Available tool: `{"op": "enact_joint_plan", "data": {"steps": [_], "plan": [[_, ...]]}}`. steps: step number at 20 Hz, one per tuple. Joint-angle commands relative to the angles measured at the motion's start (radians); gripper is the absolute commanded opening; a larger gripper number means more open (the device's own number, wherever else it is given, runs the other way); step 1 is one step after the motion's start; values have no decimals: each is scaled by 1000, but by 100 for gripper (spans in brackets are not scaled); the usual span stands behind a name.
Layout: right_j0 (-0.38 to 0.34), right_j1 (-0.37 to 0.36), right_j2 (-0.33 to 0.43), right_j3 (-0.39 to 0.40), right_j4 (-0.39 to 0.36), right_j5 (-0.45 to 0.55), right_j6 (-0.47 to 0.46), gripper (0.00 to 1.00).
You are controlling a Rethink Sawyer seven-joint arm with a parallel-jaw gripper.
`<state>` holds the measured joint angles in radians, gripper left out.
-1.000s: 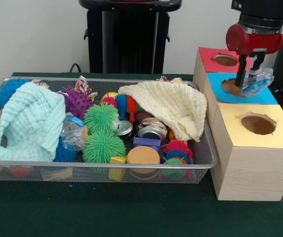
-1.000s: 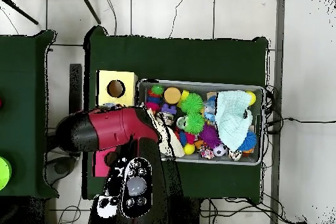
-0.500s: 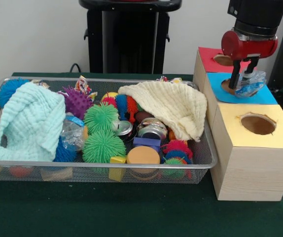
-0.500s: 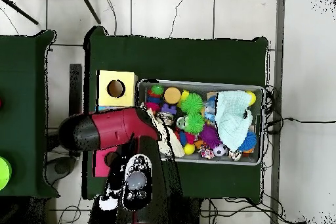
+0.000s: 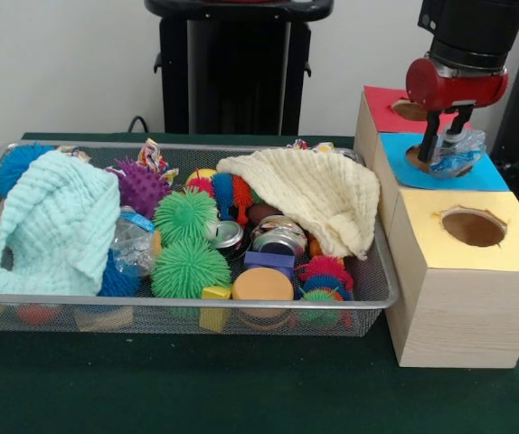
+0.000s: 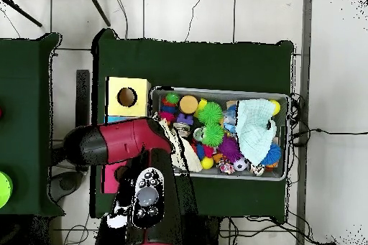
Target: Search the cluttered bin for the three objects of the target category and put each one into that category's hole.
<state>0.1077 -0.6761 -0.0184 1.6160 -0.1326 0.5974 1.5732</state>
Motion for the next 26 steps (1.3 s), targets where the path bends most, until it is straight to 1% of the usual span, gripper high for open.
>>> {"op": "enact_joint_plan", "data": {"steps": [1,6,10,14,17,18,21,23,24,26], "plan": [[1,100,52,27,-2,172,88,0],[-8,100,62,48,3,178,86,0],[-10,107,67,50,8,183,84,0],[-15,122,69,47,0,117,89,0],[-6,130,55,35,-14,71,104,0],[-4,134,52,30,-17,70,107,0],[-4,158,50,10,-27,25,113,0],[-4,165,49,5,-36,-26,119,0],[-3,168,47,2,-39,-36,121,0],[5,167,35,1,-50,-94,137,0]]}}
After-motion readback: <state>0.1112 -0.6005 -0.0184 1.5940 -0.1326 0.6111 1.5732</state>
